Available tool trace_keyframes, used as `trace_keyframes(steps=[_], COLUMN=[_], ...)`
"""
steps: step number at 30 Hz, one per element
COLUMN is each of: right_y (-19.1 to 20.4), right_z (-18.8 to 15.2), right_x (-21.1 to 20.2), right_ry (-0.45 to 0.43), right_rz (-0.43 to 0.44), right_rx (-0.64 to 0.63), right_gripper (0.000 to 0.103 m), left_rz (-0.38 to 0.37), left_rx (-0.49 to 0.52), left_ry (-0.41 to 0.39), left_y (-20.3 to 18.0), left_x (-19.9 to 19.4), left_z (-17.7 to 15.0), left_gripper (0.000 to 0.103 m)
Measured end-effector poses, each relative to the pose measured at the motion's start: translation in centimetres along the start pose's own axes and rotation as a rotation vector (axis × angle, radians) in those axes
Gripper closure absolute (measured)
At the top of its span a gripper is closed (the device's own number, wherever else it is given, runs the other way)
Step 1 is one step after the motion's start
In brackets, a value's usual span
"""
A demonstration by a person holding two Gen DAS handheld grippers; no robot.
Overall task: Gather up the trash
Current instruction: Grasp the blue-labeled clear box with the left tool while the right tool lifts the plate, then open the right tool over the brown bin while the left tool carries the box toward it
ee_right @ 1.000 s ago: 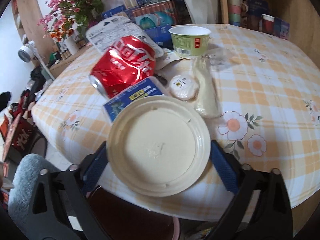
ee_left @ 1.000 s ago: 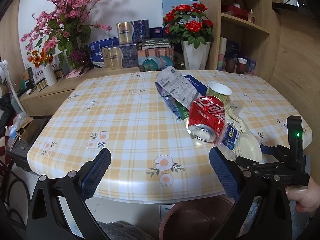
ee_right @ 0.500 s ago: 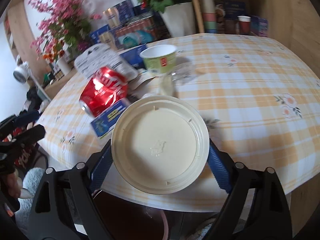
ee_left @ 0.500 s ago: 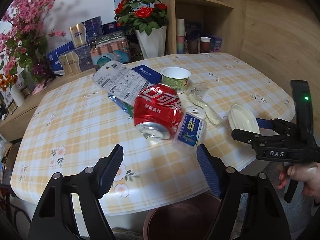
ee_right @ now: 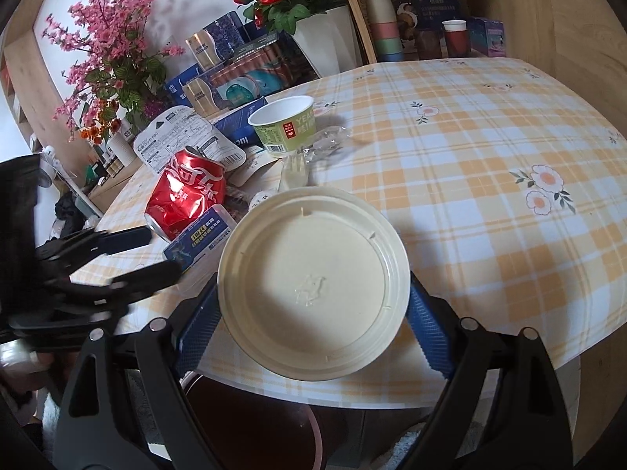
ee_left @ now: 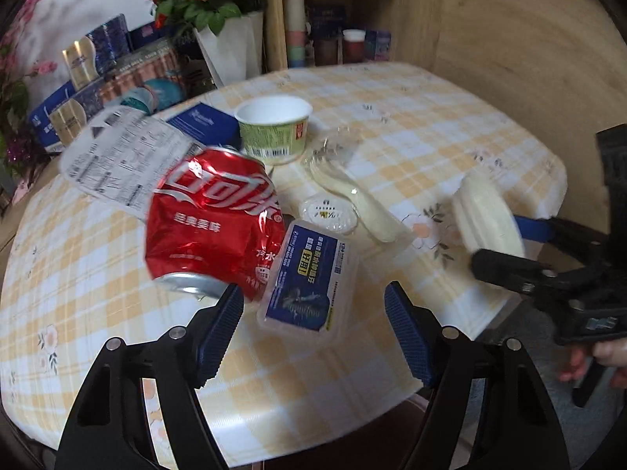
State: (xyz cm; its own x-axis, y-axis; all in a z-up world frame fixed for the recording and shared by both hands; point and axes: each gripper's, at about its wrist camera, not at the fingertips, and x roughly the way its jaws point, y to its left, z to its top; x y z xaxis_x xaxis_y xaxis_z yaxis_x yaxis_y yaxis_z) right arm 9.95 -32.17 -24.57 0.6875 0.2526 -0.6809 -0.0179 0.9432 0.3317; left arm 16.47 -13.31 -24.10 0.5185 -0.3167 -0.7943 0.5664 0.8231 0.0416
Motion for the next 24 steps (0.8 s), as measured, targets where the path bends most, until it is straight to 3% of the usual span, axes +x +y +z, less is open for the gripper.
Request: trace_keyframes(steps=[6, 7, 8, 9, 24], right_y=[-0.6, -0.7, -0.7, -0.7, 2.5], right_z=[-0.4, -0.5, -0.5, -0.6, -1.6], right_x=[-0.6, -0.7, -0.7, -0.9, -2.0], right_ry=[-0.004, -0.005, -0.005, -0.007, -0.011], right_rz=[-0.012, -0.014, -0.014, -0.015, 0.01], right_rx=[0.01, 0.012, 0.012, 0.011, -0.062], right_gripper=[0.016, 0.016, 0.016, 0.016, 0.016], left_rz=[0.043, 0.047, 0.053, 0.052, 0.022], left_rx=[0.041, 0.046, 0.049, 0.046, -0.156], left_ry=[0.082, 0.089, 0.096, 0.1, -0.088], left_y=[-0.1, -0.1, -0.2, -0.1, 1.7], left_x=[3.2, 3.5, 3.7, 3.8, -5.4], left_z=[0.0, 0.1, 0.0, -0.1, -2.4], left_gripper=[0.032, 0.034, 0.045, 0.045, 0.046])
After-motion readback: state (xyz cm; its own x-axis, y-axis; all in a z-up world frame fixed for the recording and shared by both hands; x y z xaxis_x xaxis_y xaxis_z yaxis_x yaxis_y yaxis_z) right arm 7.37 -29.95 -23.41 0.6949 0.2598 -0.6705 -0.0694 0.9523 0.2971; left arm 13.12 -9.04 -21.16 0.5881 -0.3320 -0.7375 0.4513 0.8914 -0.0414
